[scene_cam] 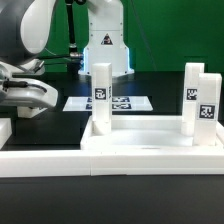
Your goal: Assemble desk
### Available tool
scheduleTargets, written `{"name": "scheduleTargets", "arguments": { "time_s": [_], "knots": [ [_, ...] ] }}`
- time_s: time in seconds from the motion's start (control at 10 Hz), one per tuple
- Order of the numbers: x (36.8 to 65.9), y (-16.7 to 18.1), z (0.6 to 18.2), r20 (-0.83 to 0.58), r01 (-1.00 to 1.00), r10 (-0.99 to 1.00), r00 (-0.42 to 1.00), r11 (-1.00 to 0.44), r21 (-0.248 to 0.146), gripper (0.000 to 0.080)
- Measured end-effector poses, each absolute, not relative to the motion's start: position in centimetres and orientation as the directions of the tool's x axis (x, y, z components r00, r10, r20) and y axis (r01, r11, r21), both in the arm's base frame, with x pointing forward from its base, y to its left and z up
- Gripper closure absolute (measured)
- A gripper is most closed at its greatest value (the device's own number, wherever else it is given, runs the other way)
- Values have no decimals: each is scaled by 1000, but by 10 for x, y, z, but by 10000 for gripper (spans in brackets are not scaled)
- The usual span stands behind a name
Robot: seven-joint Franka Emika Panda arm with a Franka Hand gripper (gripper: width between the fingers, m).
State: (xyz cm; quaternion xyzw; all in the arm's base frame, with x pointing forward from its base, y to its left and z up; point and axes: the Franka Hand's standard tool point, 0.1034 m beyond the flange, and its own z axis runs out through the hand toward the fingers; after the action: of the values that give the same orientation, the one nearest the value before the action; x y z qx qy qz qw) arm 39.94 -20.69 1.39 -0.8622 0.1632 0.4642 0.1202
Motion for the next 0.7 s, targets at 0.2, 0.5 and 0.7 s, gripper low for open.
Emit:
{"name": "scheduleTargets", "arguments": {
  "time_s": [0.2,0.5,0.7],
  "knots": [
    [399,-207,14,-840,-393,-170,516,-918,-56,514],
    [400,-206,15,-841,-395,-172,513,-917,-53,514],
    [426,-189,56,-820,-380,-162,548,-922,-72,512]
  ]
}}
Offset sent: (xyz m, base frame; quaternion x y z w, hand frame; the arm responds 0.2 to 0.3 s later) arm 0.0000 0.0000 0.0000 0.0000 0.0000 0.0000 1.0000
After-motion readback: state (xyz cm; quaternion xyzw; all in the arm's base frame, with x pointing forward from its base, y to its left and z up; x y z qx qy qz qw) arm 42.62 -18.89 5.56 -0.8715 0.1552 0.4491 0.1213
